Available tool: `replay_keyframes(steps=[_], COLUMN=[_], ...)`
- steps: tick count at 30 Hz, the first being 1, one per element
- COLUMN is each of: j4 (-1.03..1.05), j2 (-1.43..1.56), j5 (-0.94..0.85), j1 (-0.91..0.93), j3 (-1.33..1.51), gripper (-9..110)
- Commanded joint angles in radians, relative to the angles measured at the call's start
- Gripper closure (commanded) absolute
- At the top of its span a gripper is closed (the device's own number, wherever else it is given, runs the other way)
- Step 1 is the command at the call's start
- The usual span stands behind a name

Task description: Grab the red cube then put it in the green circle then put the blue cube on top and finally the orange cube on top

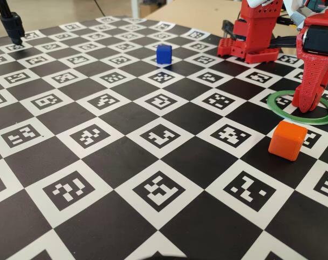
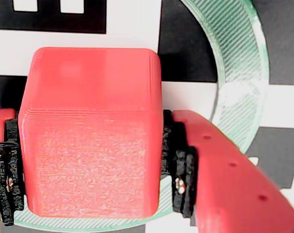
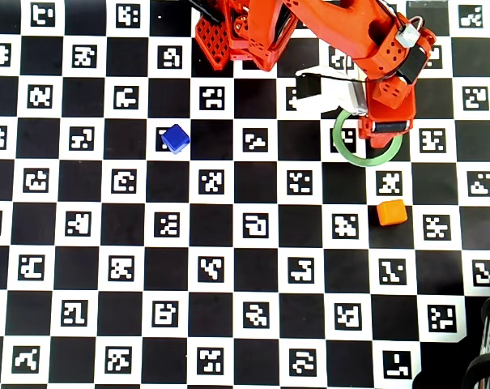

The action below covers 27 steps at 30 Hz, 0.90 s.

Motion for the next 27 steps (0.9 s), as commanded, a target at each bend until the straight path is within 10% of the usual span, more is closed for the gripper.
replay_keyframes(steps=[1, 27], j4=[-0.002, -0.02], j2=[0.028, 0.041], j5=[0.002, -0.002], j1=[0.0, 0.026], j3=[-0.002, 0.011], gripper=[98, 82])
